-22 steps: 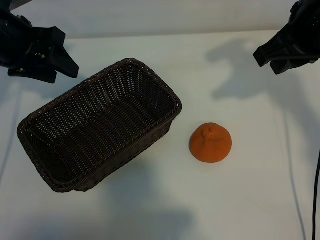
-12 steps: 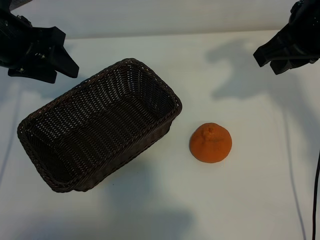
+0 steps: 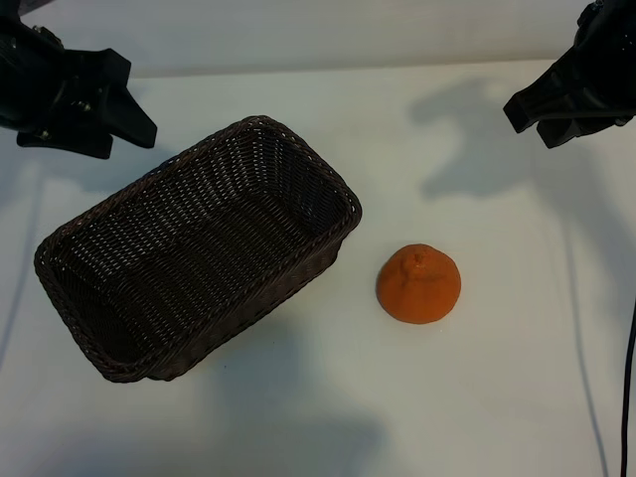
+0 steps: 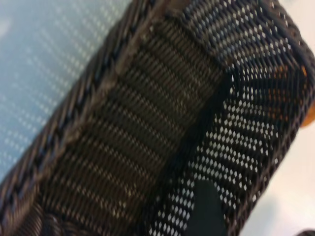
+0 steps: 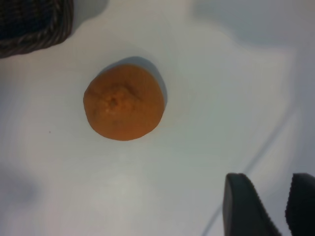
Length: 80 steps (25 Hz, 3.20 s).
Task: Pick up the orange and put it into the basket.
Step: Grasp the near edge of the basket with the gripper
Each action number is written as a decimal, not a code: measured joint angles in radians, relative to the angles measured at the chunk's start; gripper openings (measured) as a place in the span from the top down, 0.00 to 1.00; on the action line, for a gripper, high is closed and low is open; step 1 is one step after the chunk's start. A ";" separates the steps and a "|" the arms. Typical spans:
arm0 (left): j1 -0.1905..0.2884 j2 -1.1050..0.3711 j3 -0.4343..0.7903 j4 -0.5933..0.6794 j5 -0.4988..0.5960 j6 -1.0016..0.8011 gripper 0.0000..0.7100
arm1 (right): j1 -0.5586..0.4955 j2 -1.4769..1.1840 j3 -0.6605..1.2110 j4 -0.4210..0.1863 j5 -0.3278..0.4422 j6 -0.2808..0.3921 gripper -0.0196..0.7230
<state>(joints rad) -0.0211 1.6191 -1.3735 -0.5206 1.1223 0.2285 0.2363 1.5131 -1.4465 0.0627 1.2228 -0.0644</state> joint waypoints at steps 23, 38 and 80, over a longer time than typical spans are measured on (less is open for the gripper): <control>0.000 0.000 0.000 0.000 -0.027 0.001 0.21 | 0.000 0.000 0.000 0.000 0.000 0.000 0.63; 0.000 0.000 0.000 0.003 -0.057 -0.009 0.21 | 0.000 0.000 0.000 0.000 0.000 0.000 0.63; 0.000 0.000 0.310 0.409 -0.166 -0.650 0.21 | 0.000 0.000 0.000 0.001 0.000 0.000 0.63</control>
<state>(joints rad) -0.0211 1.6191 -1.0634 -0.1118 0.9566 -0.4211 0.2363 1.5131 -1.4465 0.0636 1.2228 -0.0644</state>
